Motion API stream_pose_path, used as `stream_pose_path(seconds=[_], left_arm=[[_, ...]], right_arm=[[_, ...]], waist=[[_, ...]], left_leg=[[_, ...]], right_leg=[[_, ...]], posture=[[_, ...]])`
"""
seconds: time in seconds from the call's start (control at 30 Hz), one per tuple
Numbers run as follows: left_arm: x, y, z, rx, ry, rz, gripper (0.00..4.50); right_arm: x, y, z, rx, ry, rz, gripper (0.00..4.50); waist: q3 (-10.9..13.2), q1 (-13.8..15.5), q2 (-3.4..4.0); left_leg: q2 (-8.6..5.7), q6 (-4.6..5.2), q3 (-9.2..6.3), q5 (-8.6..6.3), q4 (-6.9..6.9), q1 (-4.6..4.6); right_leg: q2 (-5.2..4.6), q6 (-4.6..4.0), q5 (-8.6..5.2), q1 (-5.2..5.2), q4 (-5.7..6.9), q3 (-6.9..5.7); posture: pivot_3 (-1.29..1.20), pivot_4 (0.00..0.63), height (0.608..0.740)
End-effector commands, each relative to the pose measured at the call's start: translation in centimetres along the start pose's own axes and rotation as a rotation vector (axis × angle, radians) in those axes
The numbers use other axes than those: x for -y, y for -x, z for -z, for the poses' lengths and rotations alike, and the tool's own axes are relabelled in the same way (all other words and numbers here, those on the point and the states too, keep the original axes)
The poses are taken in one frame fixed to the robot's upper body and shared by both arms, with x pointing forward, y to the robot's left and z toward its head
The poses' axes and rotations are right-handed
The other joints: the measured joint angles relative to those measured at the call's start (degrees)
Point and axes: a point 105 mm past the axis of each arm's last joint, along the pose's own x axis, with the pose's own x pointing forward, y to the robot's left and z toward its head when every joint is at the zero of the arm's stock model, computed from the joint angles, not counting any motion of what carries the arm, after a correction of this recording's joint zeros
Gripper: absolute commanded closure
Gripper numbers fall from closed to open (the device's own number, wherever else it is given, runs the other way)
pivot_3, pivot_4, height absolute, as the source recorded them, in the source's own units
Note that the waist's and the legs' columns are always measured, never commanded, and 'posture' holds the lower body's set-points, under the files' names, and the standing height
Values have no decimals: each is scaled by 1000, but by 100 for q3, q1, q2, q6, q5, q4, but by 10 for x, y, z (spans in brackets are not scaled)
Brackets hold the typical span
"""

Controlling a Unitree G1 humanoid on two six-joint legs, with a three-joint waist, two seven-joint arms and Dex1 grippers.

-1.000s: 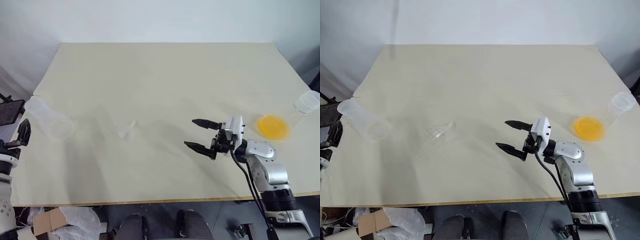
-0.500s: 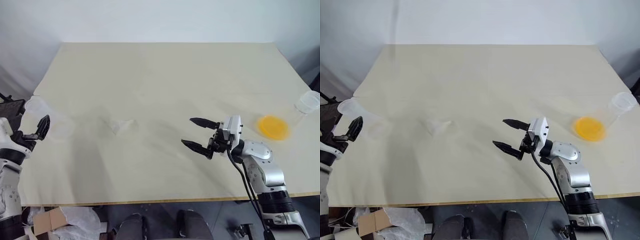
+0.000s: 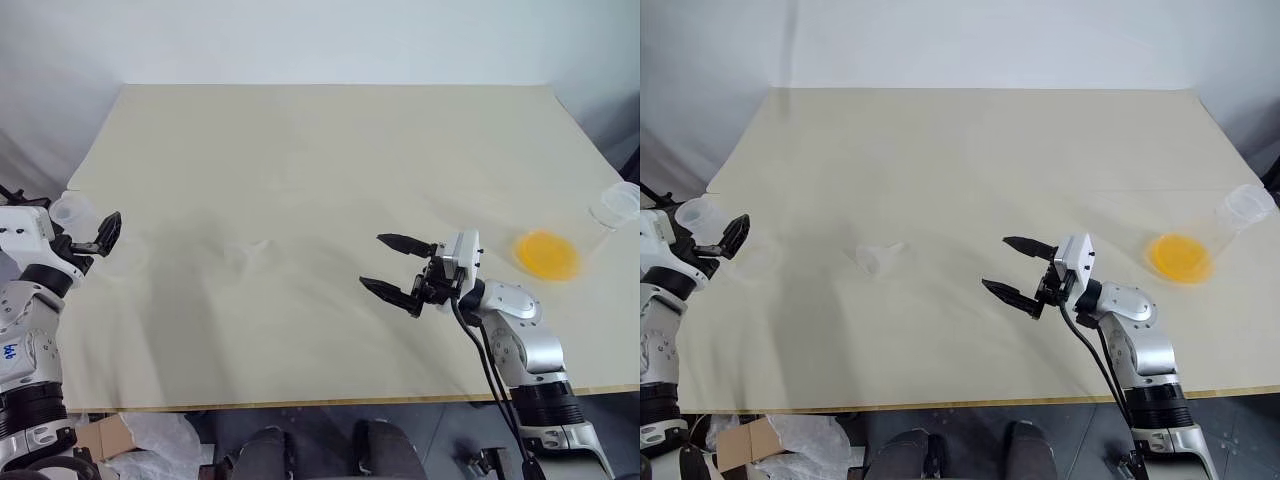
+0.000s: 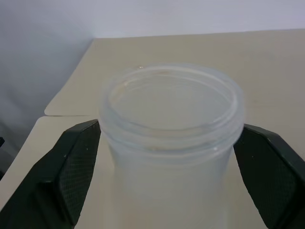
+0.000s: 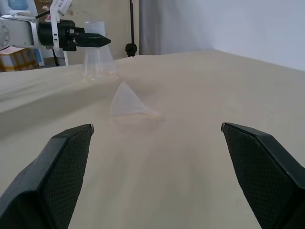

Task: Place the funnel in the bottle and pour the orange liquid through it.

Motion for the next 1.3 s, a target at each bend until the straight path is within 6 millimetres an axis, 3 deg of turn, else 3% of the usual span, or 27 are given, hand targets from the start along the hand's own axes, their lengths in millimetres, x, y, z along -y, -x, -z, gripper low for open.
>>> stream_pose_path(seconds=[0.03,0.13,0.23,0.33,0.4,0.47,0.63,0.87,0.97,1.17,1.3], left_arm=[[0,-1,-19,62,-50,30,1286],[0,-1,-20,76,-56,30,2021],[6,0,-28,126,-69,69,2028],[24,1,-51,228,-55,168,2033],[60,-3,-81,321,-53,339,2033],[103,-8,-97,345,-68,537,2033],[211,-26,-80,250,-67,971,2033],[303,-38,-42,206,-83,1236,2033],[326,-42,-36,219,-68,1279,2033],[349,-47,-36,244,-24,1306,2033],[363,-49,-35,247,-20,1317,2033]], right_arm=[[-1,1,-8,30,24,7,0],[-1,3,-7,27,24,14,0],[-1,5,-6,25,25,22,0],[-2,9,-7,18,35,35,0],[1,19,-11,6,51,71,0],[4,33,-16,-14,64,114,0],[3,79,-16,-131,101,214,0],[9,138,-24,-240,178,430,0],[9,158,-26,-274,201,510,0],[-1,185,-26,-322,202,597,0],[-5,184,-26,-308,190,606,0]], waist=[[0,2,-1],[0,5,-1],[1,8,-2],[2,9,-4],[7,41,-11],[11,122,-17],[11,230,-13],[14,160,-18],[15,191,-20],[16,195,-21],[17,201,-22]], left_leg=[[0,0,0,0,0,0],[0,0,0,0,0,0],[0,0,0,0,0,0],[0,0,0,0,0,0],[1,0,-1,0,1,-1],[-1,0,-17,1,12,-14],[-33,16,-24,5,21,-5],[-44,16,11,6,9,-2],[-35,12,14,8,10,-5],[-33,14,18,9,10,-6],[-34,18,17,9,12,-6]], right_leg=[[0,0,0,0,0,0],[0,0,0,0,0,0],[0,0,0,0,0,0],[0,0,0,0,0,0],[0,0,0,0,0,-1],[-3,2,1,1,2,-11],[-12,25,14,36,-17,-6],[10,30,16,25,-40,-4],[19,30,16,21,-43,2],[19,30,16,18,-45,10],[18,30,16,23,-52,11]], posture=[[0,150,740],[0,150,740],[0,150,740],[0,150,740],[0,150,740],[0,150,740],[0,150,740],[0,150,740],[0,150,740],[0,150,740],[0,150,740]])
